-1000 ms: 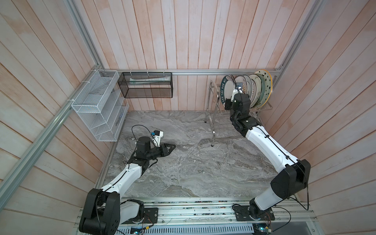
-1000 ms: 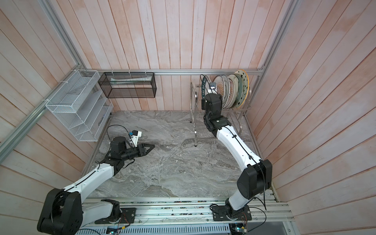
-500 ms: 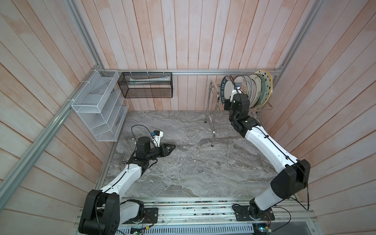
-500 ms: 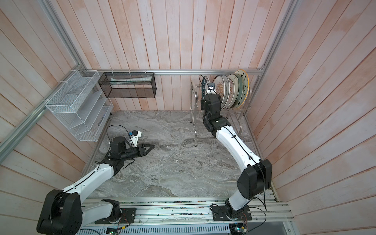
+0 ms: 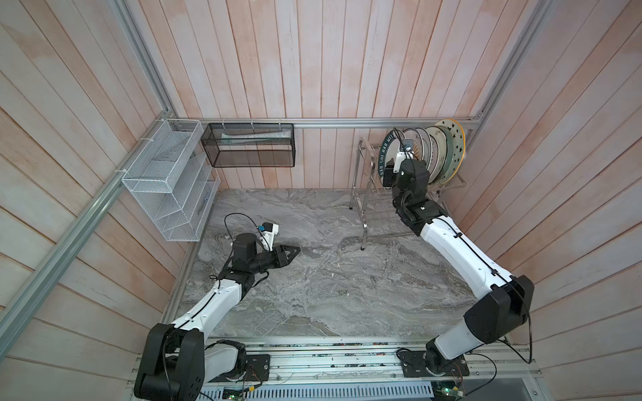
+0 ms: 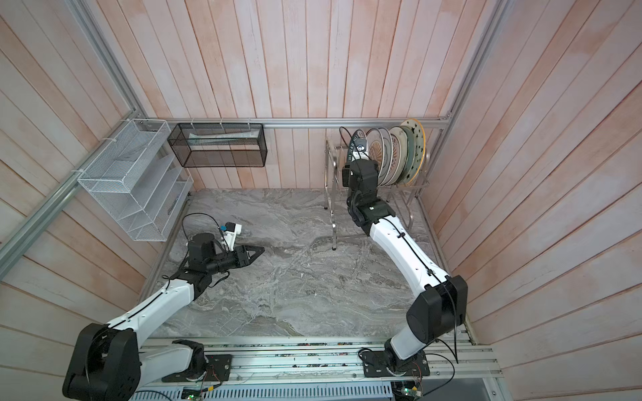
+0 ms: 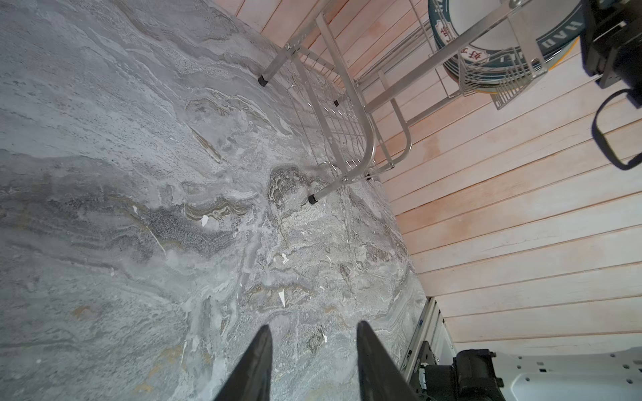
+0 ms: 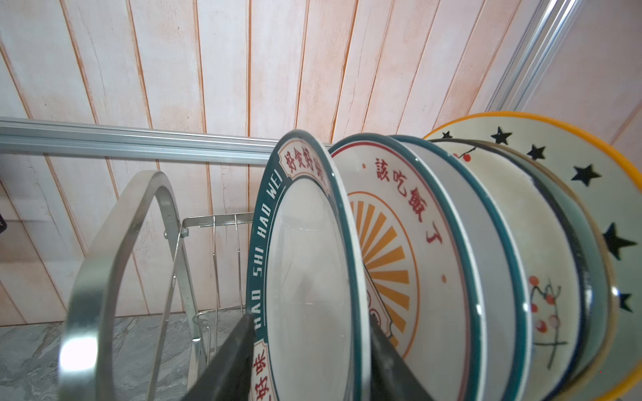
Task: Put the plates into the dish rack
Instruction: 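Lower the plate into the rack slot beside the sunburst plate with the right gripper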
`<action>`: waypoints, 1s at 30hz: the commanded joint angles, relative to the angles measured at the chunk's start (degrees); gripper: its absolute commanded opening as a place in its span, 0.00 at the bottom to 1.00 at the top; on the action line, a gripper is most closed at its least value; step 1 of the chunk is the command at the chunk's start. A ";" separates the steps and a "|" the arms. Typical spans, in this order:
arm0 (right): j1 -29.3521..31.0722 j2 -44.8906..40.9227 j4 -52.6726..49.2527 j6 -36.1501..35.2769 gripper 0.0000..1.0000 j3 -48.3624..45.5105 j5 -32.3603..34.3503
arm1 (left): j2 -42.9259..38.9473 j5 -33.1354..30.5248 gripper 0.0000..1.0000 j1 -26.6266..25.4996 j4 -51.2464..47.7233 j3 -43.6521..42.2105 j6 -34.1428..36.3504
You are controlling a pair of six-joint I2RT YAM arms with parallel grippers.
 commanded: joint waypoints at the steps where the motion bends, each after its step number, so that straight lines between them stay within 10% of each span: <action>1: 0.26 -2.43 2.41 -0.78 0.52 -0.68 0.50 | -0.02 -0.01 0.42 -0.24 -0.46 0.98 0.84; 30: 0.26 -13.06 9.81 -0.28 0.57 -9.36 -3.74 | -7.54 -6.27 0.65 -0.18 -2.33 0.32 1.03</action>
